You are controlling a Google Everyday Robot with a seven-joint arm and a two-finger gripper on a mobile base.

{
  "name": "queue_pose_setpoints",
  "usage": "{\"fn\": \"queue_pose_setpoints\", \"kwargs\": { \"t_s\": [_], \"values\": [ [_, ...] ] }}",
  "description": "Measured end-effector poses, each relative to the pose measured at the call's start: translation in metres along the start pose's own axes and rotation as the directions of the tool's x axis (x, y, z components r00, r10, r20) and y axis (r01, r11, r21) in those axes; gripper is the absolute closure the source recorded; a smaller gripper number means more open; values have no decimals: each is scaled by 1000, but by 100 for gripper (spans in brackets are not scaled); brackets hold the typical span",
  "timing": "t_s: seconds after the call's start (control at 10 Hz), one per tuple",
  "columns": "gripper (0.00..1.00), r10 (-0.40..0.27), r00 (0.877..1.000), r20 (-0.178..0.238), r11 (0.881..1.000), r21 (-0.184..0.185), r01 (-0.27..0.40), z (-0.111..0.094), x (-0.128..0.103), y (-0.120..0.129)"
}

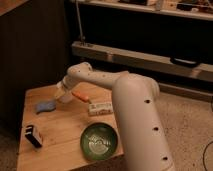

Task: Place the ceramic cup over the eraser

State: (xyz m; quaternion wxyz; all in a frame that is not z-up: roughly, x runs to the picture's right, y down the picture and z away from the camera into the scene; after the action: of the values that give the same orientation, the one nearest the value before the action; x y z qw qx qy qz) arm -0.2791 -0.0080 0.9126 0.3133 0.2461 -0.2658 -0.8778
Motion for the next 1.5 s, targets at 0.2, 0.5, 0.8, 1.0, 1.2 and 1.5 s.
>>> {"fn": "queue_pose_setpoints", "kwargs": {
  "t_s": [0.2, 0.5, 0.8, 1.0, 1.2, 1.5],
  "values": [
    [41, 7, 1000, -11, 1000, -1, -7, 2, 1, -2],
    [73, 28, 999, -28, 1000, -6, -28, 4, -1, -3],
    [99, 70, 995, -65, 998, 0, -70, 3, -5, -2],
    [100, 103, 990, -100, 995, 30, -100, -3, -11, 0],
    [100, 92, 990, -105, 995, 46, -87, -19, -11, -1],
    [100, 22, 994, -105, 999, 50, -17, -71, 20, -7]
  ]
}}
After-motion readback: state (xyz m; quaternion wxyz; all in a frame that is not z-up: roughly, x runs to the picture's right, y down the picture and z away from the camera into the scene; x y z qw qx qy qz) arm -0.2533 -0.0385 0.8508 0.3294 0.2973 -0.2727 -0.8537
